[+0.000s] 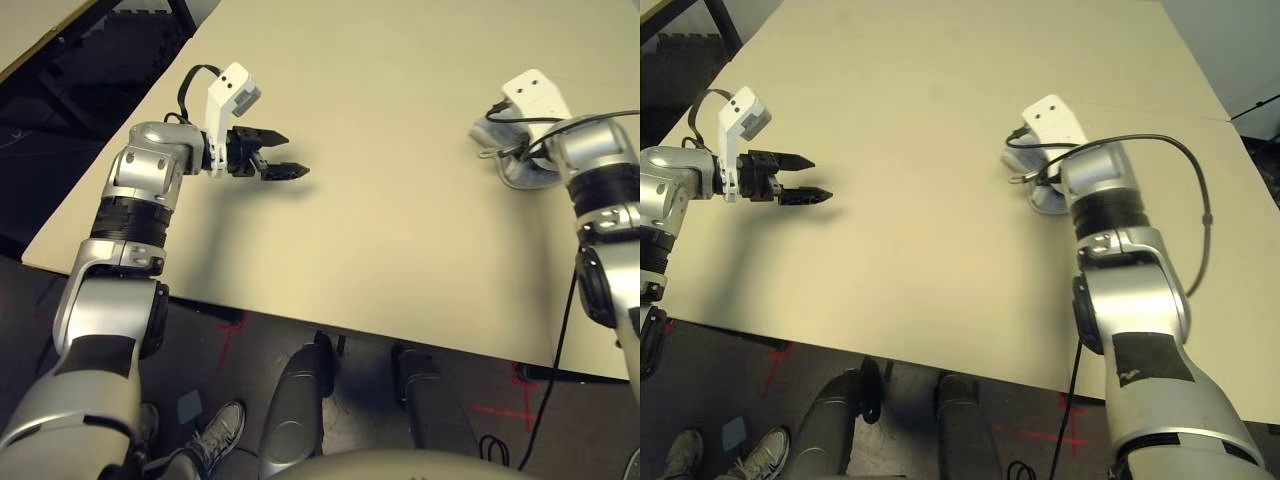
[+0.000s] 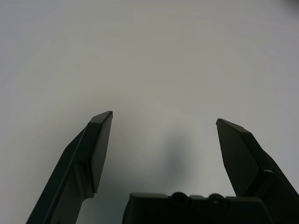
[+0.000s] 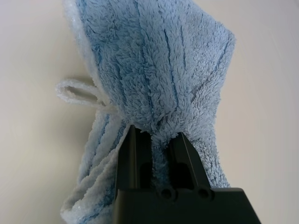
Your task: Wipe the water off the table with a rag.
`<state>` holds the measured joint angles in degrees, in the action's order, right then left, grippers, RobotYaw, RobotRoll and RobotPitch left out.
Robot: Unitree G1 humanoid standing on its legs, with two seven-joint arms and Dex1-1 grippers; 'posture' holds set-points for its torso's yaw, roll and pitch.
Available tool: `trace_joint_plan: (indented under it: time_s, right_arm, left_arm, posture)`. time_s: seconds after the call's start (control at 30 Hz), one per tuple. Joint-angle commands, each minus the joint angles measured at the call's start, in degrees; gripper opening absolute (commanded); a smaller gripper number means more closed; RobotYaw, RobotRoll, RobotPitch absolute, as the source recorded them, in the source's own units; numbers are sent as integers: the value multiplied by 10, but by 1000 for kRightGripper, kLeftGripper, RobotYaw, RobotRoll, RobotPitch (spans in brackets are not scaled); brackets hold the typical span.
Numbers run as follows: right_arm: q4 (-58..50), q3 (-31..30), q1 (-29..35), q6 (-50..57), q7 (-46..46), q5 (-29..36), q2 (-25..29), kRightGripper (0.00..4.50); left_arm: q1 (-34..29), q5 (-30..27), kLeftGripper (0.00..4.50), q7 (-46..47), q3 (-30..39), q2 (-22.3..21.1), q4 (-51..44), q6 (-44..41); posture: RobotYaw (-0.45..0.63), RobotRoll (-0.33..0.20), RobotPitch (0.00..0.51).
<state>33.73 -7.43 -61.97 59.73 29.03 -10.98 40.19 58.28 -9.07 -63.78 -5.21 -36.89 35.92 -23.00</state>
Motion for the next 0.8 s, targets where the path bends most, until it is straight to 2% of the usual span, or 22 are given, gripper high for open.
trace_joint_plan:
  time_s: [0.03, 0.2, 0.43, 0.57, 0.7, 0.8]
  right_arm:
    - [-24, 29, 41, 4, 5, 12, 39, 204]
    - [41, 47, 63, -54, 10, 22, 71, 204]
    - [99, 46, 45, -75, 18, 29, 59, 204]
    - [34, 66, 88, -29, 28, 50, 62, 204]
    - [-28, 98, 139, 3, 21, 67, 65, 203]
    - [-118, 113, 172, 70, 30, 82, 83, 202]
  left_arm:
    - [8, 7, 4500, 22, 17, 5, 27, 30]
    - [41, 14, 4500, 85, 40, 22, 97, 90]
    - [89, 22, 4500, 217, 82, 52, 200, 168]
    - [94, 18, 4500, 318, 116, 63, 236, 201]
    - [74, 16, 4500, 360, 129, 76, 240, 227]
    - [45, 9, 4500, 365, 134, 96, 225, 233]
  posture:
    - [5, 0, 220]
    - [5, 0, 220]
    - [-10, 0, 222]
    - [-6, 0, 220]
    - [2, 0, 216]
    - [-5, 0, 214]
